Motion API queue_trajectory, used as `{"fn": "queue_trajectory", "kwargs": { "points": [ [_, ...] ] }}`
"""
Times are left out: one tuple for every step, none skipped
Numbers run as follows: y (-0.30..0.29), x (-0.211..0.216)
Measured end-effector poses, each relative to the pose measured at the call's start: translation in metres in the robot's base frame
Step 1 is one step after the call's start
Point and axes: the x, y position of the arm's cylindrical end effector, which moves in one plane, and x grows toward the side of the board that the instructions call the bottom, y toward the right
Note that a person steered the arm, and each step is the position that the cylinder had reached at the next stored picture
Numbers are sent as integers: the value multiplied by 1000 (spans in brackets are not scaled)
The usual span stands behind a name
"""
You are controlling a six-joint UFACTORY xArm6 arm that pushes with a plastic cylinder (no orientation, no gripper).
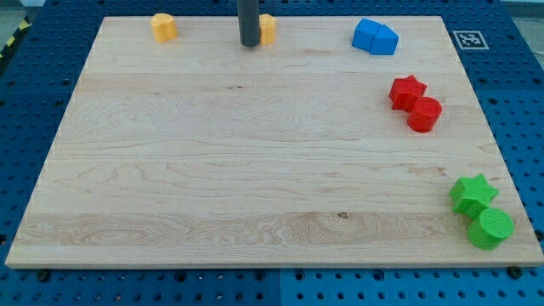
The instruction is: Separate the green star and green circle
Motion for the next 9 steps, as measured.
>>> {"fn": "queue_trajectory", "kwargs": {
  "points": [
    [0, -2],
    [0, -2],
    [5, 35],
    [32, 74],
    [77, 88],
    [103, 97],
    [105, 99],
    [105, 100],
    [105, 112]
  ]
}}
